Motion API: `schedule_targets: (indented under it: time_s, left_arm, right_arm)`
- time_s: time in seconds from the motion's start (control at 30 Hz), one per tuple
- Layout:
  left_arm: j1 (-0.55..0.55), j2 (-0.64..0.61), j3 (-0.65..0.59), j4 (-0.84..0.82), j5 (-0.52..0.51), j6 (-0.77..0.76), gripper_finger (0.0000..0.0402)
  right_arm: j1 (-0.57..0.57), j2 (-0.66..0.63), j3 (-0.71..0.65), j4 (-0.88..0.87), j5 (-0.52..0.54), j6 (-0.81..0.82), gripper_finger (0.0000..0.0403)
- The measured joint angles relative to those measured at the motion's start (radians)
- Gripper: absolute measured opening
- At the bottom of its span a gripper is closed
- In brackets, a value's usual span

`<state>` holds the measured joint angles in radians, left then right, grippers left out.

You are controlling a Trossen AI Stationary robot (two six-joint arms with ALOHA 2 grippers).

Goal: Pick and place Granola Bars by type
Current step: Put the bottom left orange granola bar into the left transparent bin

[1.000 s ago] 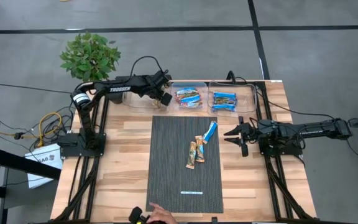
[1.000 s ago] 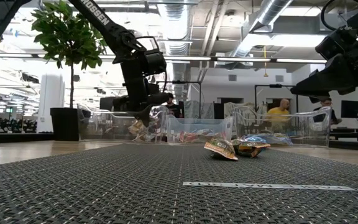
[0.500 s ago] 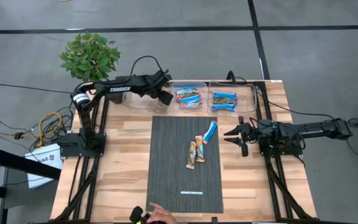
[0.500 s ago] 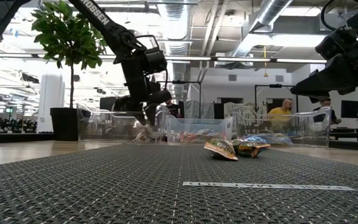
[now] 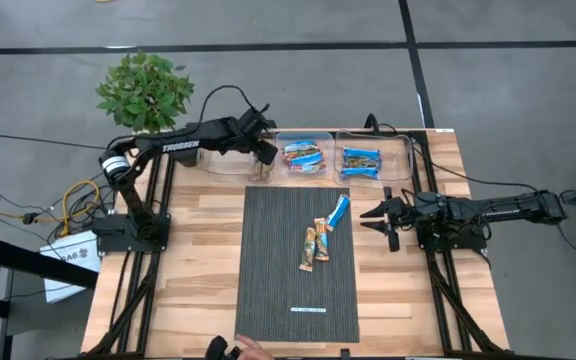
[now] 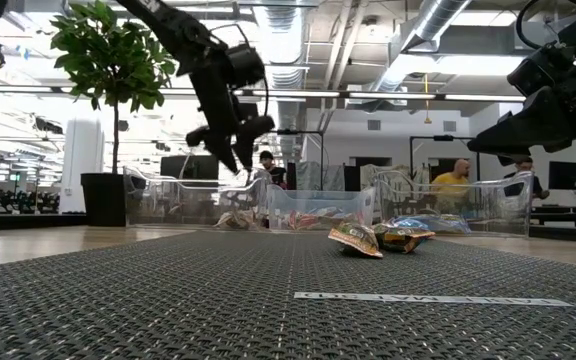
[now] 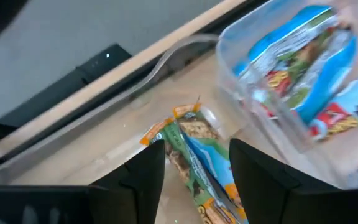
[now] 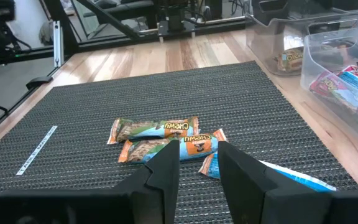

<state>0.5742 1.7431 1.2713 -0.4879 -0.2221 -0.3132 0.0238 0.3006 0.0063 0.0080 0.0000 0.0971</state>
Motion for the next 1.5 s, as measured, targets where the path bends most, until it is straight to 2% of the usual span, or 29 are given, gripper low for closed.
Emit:
schedule_targets:
  time_s: [0.2, 0.33, 0.63, 0.87, 1.23, 1.5]
  left_arm:
    - [-0.078, -0.082, 0.000, -0.002, -0.007, 0.027, 0.0174]
    - [-0.159, -0.129, 0.000, -0.004, 0.014, 0.115, 0.0174]
    - [-0.382, -0.169, 0.000, -0.033, 0.189, 0.321, 0.0174]
    - [-0.537, -0.168, 0.000, -0.032, 0.278, 0.381, 0.0174]
    - [-0.744, -0.138, 0.002, -0.019, 0.259, 0.393, 0.0174]
    - [-0.792, -0.106, 0.002, -0.006, 0.187, 0.584, 0.0174]
  right_arm:
    - [0.000, 0.000, 0.000, 0.000, 0.000, 0.000, 0.0102]
    - [0.000, 0.000, 0.000, 0.000, 0.000, 0.000, 0.0102]
    - [0.000, 0.000, 0.000, 0.000, 0.000, 0.000, 0.0102]
    - [0.000, 0.000, 0.000, 0.000, 0.000, 0.000, 0.0102]
    - [0.000, 0.000, 0.000, 0.000, 0.000, 0.000, 0.0102]
    - [0.000, 0.000, 0.000, 0.001, 0.000, 0.000, 0.0102]
